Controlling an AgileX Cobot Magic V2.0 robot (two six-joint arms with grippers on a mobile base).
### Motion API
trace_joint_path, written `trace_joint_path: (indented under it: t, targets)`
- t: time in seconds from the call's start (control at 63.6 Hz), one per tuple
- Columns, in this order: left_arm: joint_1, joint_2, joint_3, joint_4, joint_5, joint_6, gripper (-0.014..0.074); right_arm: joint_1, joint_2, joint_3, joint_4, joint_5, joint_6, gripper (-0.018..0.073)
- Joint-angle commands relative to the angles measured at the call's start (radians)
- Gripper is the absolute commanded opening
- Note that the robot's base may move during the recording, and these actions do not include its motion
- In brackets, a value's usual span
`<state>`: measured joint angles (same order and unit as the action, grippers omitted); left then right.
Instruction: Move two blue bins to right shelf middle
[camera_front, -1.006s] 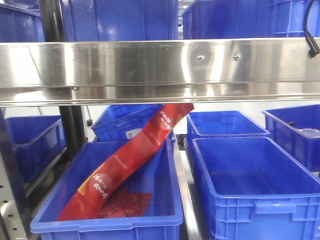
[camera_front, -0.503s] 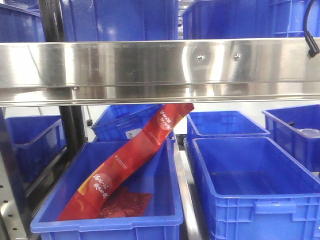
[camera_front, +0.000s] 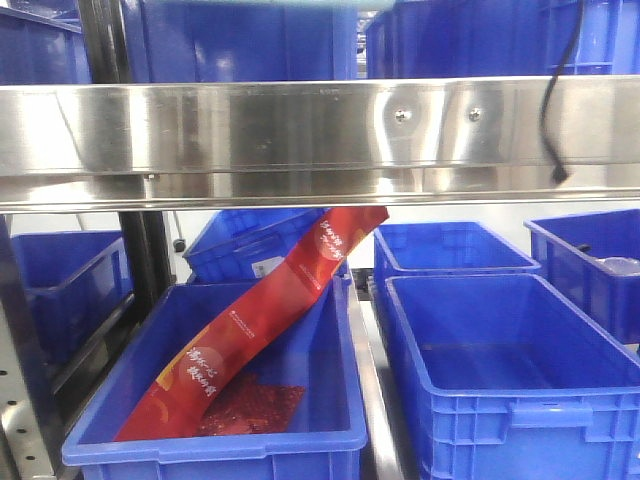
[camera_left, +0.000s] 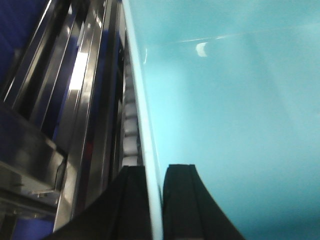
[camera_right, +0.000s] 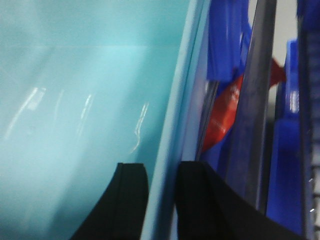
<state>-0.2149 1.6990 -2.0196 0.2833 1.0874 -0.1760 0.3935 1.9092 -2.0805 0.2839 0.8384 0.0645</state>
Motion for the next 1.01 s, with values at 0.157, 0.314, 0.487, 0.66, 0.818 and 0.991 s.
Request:
trace_joint_path:
  t: [0.157, 0.314, 0.487, 0.66, 0.818, 0.991]
  targets:
    - [0.023, 0.065, -0.007, -0.047, -0.057, 0.019, -0.0111, 0.019, 0.019, -0.024, 0.1, -0.051, 0.003, -0.0153]
    - [0.027, 0.103, -0.007, -0.056, -0.064, 0.019, -0.0111, 0.019, 0.026, -0.024, 0.1, -0.051, 0.003, -0.0153]
    - [0.027, 0.114, -0.007, -0.063, -0.062, 0.019, 0.0031, 0.019, 0.026, -0.024, 0.1, -0.044, 0.003, -0.0008]
    - [0.027, 0.114, -0.007, -0.076, -0.058, 0.019, 0.0386, 0.019, 0.026, -0.024, 0.1, -0.022, 0.003, 0.0496]
    - [0.027, 0.102, -0.007, -0.08, -0.049, 0.019, 0.0619, 0.019, 0.019, -0.024, 0.1, -0.016, 0.001, 0.0568]
    - [0.027, 0.038, -0.009, -0.082, -0.011, 0.019, 0.0608, 0.014, -0.038, -0.024, 0.092, -0.01, 0.001, 0.0563]
